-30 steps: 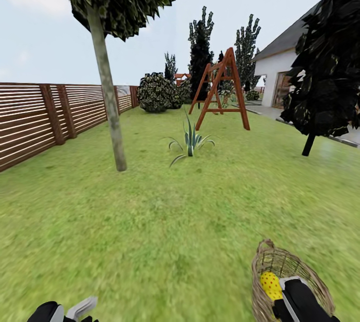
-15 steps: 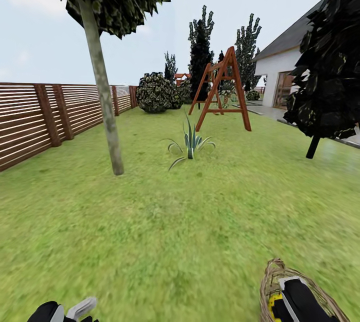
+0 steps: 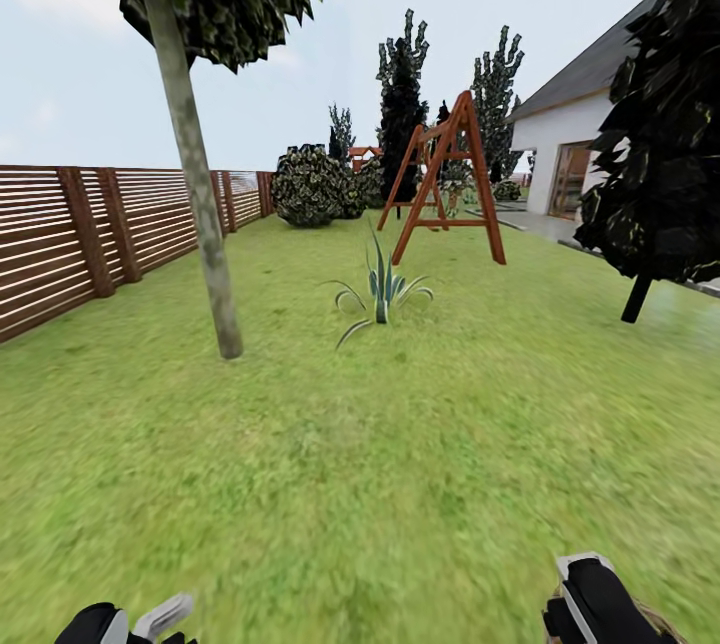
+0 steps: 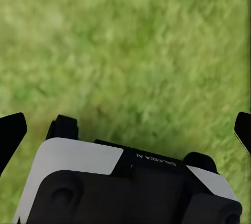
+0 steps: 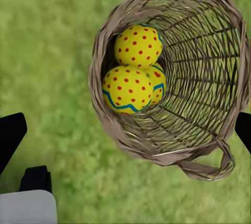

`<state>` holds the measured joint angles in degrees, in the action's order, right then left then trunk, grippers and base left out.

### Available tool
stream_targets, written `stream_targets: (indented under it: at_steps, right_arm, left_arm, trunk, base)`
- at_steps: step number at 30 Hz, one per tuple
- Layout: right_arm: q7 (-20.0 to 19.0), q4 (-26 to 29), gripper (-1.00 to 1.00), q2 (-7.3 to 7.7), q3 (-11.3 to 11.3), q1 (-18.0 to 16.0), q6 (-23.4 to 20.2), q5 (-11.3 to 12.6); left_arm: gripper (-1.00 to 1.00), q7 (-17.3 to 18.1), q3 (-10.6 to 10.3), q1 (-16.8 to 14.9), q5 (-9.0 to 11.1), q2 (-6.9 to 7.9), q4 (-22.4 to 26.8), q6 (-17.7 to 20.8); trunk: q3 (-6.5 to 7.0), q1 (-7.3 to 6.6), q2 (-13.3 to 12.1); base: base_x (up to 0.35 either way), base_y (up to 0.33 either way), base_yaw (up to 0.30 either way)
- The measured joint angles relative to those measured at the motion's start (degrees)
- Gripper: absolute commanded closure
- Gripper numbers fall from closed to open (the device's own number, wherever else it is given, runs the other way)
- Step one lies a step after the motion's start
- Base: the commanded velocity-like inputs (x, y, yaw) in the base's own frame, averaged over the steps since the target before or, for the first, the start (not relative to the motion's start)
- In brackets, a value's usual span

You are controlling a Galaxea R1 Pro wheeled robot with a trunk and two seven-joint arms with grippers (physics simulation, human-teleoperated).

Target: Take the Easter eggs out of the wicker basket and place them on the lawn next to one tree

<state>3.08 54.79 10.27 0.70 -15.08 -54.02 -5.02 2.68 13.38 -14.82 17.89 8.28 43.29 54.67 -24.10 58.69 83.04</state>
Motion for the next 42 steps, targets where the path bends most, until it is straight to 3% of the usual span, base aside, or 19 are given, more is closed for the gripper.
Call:
stream_targets:
  at_steps: [12,42]
  right_arm:
    - [0.00,0.00,-1.00,-0.09,0.01,0.00,0.06,0.00]
    - [0.00,-0.06,-1.00,-0.18,0.03,0.00,0.07,0.01]
  left_arm:
    - [-1.00,0.02,0.00,0.00,0.03,-0.28,0.10,0.00]
    - [-1.00,-0.06,-0.01,0.00,-0.02,-0.58,0.09,0.00]
  trunk:
    - [0.00,0.04,0.00]
    - [-5.38,6.62,12.02]
  base:
    - [0.134,0.000,0.000]
    - [0.000,0.000,0.000]
